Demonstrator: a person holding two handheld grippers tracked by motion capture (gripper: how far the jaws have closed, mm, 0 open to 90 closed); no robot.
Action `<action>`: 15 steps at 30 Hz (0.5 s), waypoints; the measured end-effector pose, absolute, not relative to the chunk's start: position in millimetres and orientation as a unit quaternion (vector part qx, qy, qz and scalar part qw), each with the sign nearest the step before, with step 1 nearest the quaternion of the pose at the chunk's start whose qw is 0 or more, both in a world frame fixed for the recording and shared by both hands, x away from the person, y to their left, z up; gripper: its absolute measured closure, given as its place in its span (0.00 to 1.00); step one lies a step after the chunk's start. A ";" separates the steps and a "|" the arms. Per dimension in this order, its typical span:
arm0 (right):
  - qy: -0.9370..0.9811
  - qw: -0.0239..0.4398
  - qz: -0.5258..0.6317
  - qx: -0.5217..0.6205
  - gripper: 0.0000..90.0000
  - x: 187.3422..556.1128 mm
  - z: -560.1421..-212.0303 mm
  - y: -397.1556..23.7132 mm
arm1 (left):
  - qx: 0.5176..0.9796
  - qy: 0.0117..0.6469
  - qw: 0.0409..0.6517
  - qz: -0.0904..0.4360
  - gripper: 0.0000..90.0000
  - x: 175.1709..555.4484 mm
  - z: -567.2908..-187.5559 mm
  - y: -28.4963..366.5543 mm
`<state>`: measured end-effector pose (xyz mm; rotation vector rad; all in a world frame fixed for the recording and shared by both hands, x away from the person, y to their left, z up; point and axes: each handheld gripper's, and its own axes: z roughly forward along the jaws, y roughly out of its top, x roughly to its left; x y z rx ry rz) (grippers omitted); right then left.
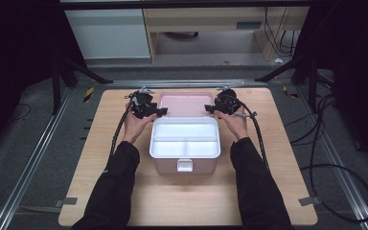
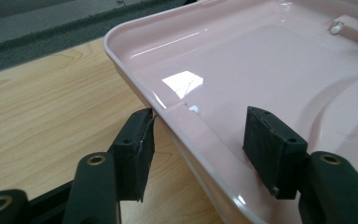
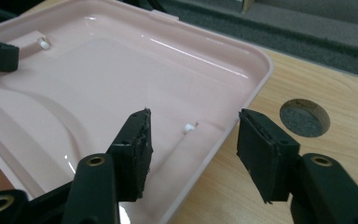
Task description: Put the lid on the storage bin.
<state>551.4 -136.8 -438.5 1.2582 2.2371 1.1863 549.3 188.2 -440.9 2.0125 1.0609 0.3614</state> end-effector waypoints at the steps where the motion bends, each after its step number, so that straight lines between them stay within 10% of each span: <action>1: 0.784 0.160 0.408 0.439 0.50 552.1 -439.8 -136.6 | 0.798 0.421 0.408 0.141 0.48 549.8 -441.3 188.8; 15: 0.768 0.142 0.441 0.442 0.53 552.3 -438.1 -140.5 | 0.771 0.443 0.441 0.124 0.55 548.4 -434.0 198.5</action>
